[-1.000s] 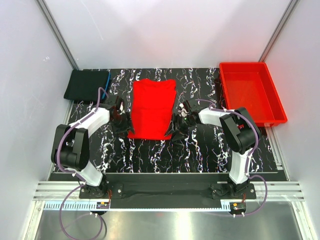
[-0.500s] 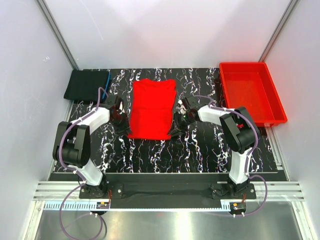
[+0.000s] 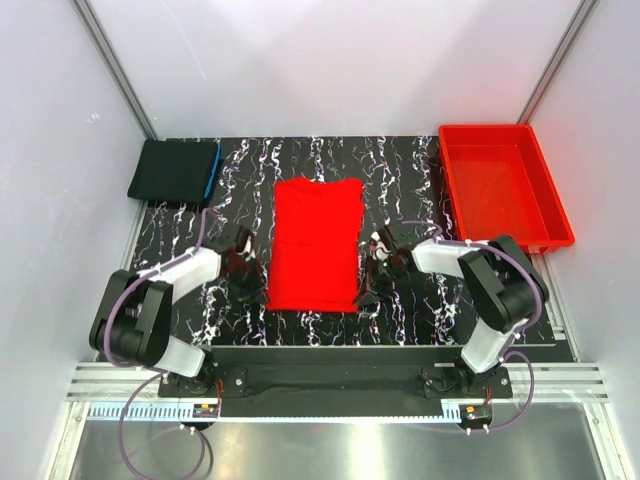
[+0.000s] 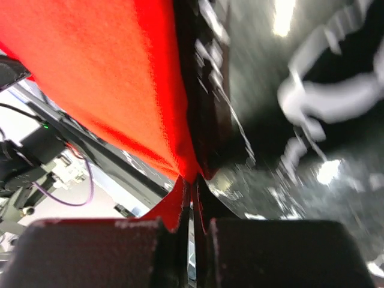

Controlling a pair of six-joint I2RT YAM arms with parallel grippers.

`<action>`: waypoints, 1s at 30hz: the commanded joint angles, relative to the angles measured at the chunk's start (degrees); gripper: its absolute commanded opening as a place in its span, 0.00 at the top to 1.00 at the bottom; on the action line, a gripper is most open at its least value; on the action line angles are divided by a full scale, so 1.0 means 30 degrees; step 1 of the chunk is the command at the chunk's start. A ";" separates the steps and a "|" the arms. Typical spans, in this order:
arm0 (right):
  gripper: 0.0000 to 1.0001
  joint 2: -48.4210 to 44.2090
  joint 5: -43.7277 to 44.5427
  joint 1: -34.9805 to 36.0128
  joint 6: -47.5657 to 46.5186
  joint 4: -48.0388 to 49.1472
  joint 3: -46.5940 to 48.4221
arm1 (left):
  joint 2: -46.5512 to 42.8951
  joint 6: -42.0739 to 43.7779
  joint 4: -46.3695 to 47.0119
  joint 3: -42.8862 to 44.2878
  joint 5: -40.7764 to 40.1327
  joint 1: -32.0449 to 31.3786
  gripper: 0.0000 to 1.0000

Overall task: Fold and stack the t-shirts
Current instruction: Fold the tshirt

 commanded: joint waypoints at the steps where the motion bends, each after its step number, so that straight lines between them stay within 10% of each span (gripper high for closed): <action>1: 1.00 -0.1595 0.1032 0.0113 -0.0739 -0.0621 -0.1089 | -0.0782 -0.1176 -0.0289 -0.1628 -0.0689 -0.0653 1.00; 5: 1.00 -0.2711 0.1998 0.0113 -0.1206 -0.1264 -0.2115 | -0.1340 -0.2317 -0.0288 -0.2509 -0.0398 -0.1617 0.94; 8: 0.78 -0.3064 0.2554 0.0084 -0.1588 -0.1997 -0.2175 | -0.1750 -0.2730 -0.0754 -0.2774 -0.0863 -0.2613 0.60; 11: 0.57 -0.3590 0.3785 -0.0003 -0.1940 -0.3082 -0.2029 | -0.2627 -0.2934 -0.2216 -0.2189 -0.2004 -0.3346 0.51; 19: 0.31 -0.4650 0.4727 -0.0033 -0.2053 -0.5544 0.2296 | -0.5915 -0.2527 -0.5707 0.2788 -0.5348 -0.3877 0.55; 25: 0.53 -0.0901 0.1273 -0.0033 -0.1535 -0.3088 0.5583 | -0.1881 -0.1093 -0.1703 0.4638 -0.1516 -0.3848 0.82; 30: 1.00 0.2727 -0.0108 -0.0383 -0.0916 -0.1590 0.7432 | 0.2285 -0.0768 0.0795 0.6041 -0.1070 -0.3030 1.00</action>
